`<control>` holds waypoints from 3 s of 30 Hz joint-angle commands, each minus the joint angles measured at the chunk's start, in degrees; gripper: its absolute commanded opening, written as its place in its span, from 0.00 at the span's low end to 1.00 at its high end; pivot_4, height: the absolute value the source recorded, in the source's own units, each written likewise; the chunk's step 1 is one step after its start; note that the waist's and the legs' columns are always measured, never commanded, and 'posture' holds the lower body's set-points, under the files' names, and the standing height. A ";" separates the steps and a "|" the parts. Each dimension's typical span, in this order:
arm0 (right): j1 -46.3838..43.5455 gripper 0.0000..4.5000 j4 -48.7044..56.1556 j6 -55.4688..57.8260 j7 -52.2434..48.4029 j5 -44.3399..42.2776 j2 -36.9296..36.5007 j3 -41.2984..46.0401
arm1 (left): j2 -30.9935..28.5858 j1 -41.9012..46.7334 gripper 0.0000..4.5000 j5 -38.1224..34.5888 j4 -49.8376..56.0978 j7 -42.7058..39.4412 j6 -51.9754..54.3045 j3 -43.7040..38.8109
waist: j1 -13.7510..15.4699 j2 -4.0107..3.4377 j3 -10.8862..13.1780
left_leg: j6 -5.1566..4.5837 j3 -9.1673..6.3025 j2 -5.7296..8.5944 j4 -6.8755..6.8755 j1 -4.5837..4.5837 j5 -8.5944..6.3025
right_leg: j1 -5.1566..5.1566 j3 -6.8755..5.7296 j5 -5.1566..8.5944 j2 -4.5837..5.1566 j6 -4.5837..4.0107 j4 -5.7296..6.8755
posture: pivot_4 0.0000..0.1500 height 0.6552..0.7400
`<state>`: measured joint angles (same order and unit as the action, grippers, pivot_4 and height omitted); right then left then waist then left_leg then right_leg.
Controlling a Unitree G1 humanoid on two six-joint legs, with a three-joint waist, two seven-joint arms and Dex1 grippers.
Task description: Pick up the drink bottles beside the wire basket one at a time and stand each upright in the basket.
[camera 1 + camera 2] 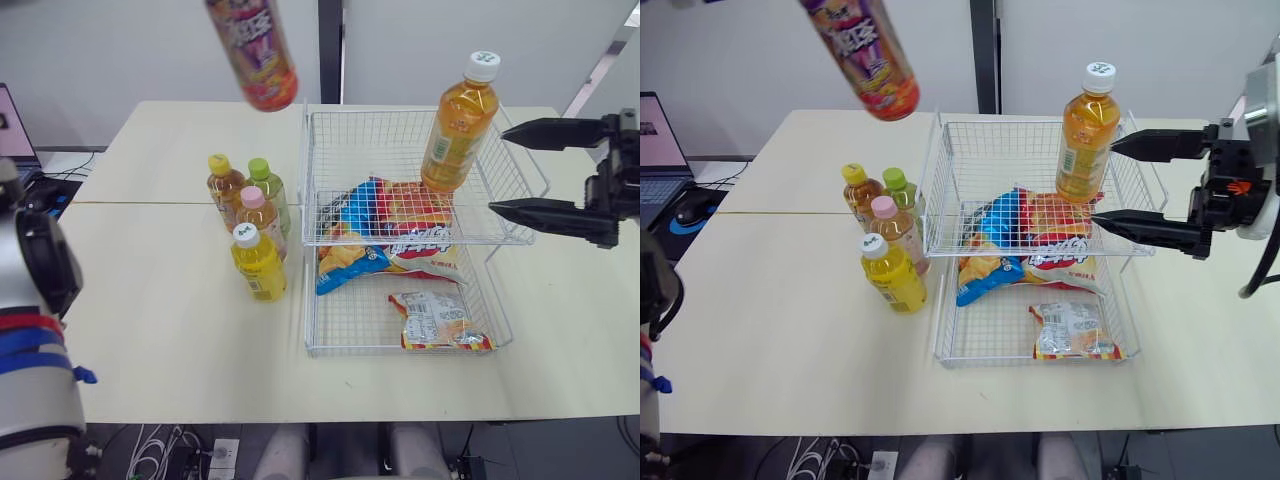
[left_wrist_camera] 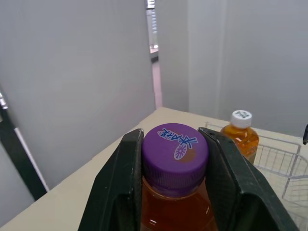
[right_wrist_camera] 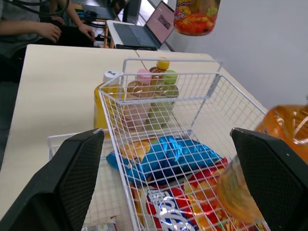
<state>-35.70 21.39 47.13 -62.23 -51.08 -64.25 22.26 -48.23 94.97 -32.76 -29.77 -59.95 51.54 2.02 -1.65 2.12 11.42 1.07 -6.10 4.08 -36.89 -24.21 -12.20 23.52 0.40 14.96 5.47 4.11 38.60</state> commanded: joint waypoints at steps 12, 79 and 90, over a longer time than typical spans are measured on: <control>3.44 1.00 4.22 1.72 5.19 -4.51 -2.66 8.15 | 21.56 3.22 0.30 8.48 -10.74 -6.17 -12.52 2.49 | -0.11 -0.02 0.02 | -0.01 0.01 0.05 -0.04 -0.10 0.00 | 0.10 0.06 0.02 0.07 0.04 0.04 | 1.00 1.00; -5.20 1.00 -0.02 -4.75 3.92 -2.62 1.12 -4.76 | -2.89 -21.22 0.99 8.87 27.26 1.10 7.34 -14.60 | -0.79 -0.06 0.00 | 0.00 0.09 0.07 -0.17 -0.37 0.03 | 0.56 0.26 0.01 0.07 0.04 0.40 | 1.00 1.00; -11.47 1.00 -2.75 -7.76 0.42 2.21 7.51 -14.06 | -10.37 -52.61 0.99 5.24 41.52 8.63 9.61 -38.23 | -0.56 -0.11 -0.04 | 0.01 0.15 -0.01 -0.12 -0.18 0.03 | 0.51 0.33 -0.01 0.03 0.00 0.43 | 1.00 1.00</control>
<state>-45.79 18.38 41.25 -61.09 -50.03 -56.88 8.02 -58.30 44.32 -27.78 9.49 -52.12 63.68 -31.52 -2.20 2.01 11.38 1.08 -5.95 4.03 -37.01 -24.39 -12.17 24.04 0.71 14.92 5.46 4.07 39.02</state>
